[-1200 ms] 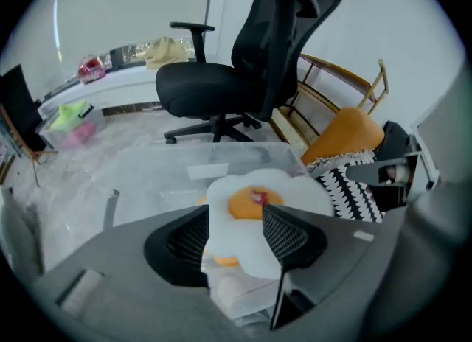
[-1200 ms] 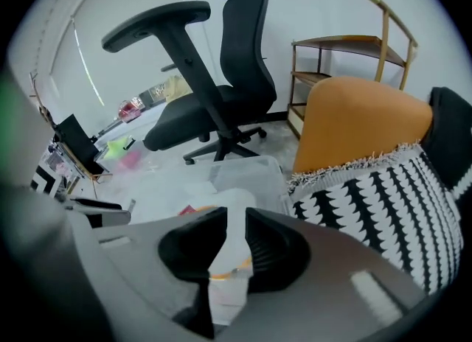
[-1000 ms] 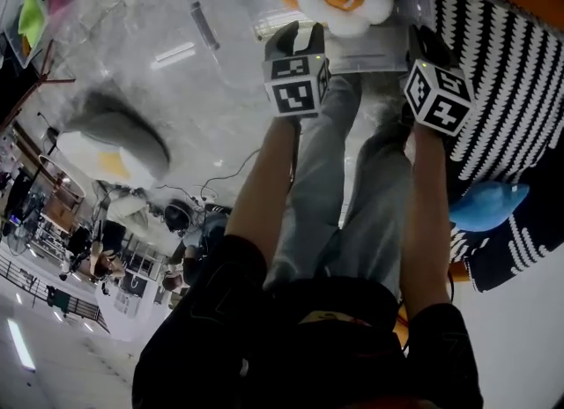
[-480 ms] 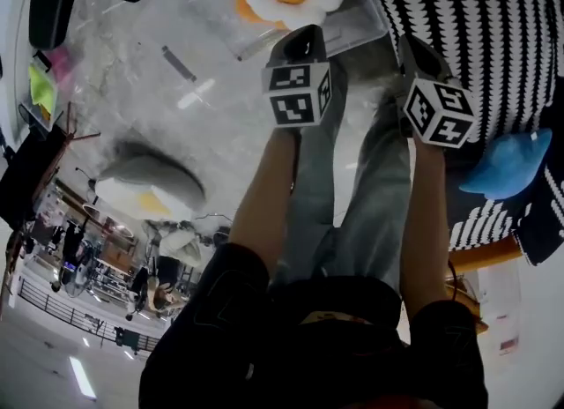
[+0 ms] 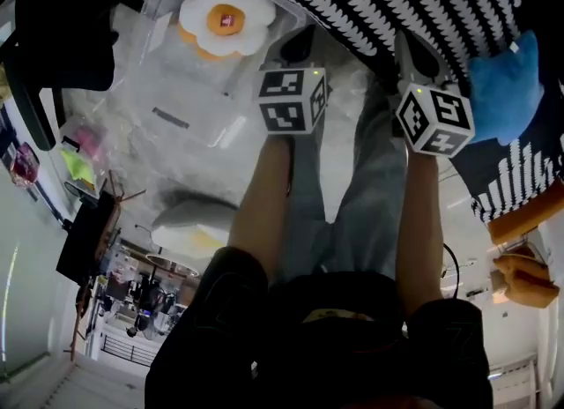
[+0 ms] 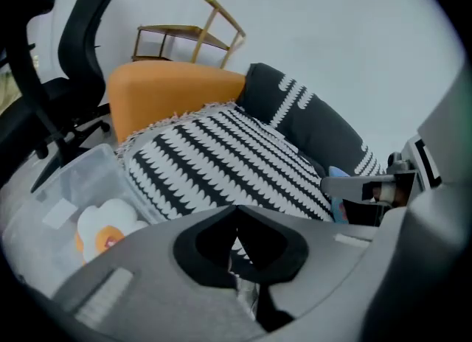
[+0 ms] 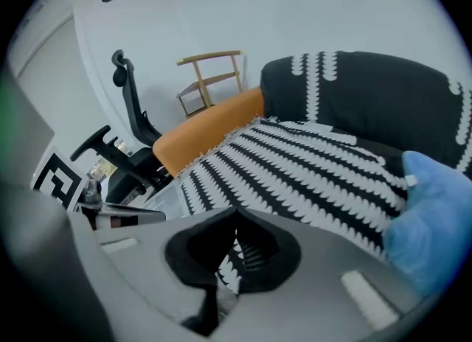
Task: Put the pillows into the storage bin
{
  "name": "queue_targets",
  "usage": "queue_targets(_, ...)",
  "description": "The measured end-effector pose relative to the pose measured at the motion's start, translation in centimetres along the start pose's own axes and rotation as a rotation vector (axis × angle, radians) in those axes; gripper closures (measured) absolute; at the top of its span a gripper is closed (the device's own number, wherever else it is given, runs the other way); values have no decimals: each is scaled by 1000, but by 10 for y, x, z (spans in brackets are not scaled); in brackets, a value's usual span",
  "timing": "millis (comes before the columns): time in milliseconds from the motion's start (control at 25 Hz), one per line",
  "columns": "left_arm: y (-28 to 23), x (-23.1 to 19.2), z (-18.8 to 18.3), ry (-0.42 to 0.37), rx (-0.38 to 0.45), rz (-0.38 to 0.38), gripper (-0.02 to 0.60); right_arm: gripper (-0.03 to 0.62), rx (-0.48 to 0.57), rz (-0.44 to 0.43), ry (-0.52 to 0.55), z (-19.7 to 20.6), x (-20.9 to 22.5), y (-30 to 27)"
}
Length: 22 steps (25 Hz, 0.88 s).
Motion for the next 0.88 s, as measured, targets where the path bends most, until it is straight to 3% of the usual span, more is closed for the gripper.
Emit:
queue_targets(320, -26, 139, -32, -219, 52, 236, 571, 591, 181, 234, -184, 25, 93, 108)
queue_targets(560, -44, 239, -34, -394, 77, 338, 565, 591, 293, 401, -298, 59, 157, 179)
queue_targets(760, -49, 311, -21, -564, 55, 405, 441, 591, 316, 487, -347, 97, 205, 236)
queue_targets(880, -56, 342, -21, -697, 54, 438, 366, 522, 336, 520, -399, 118, 224, 258)
Point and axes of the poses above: the fingertips, and each gripper's own axes: y backward along the fingers, x to its right, z out of its underside, the point moved 10 cm from there along y, backward along the fingers, and after that the axes turned 6 degrees about -z, right-handed, at the moved point
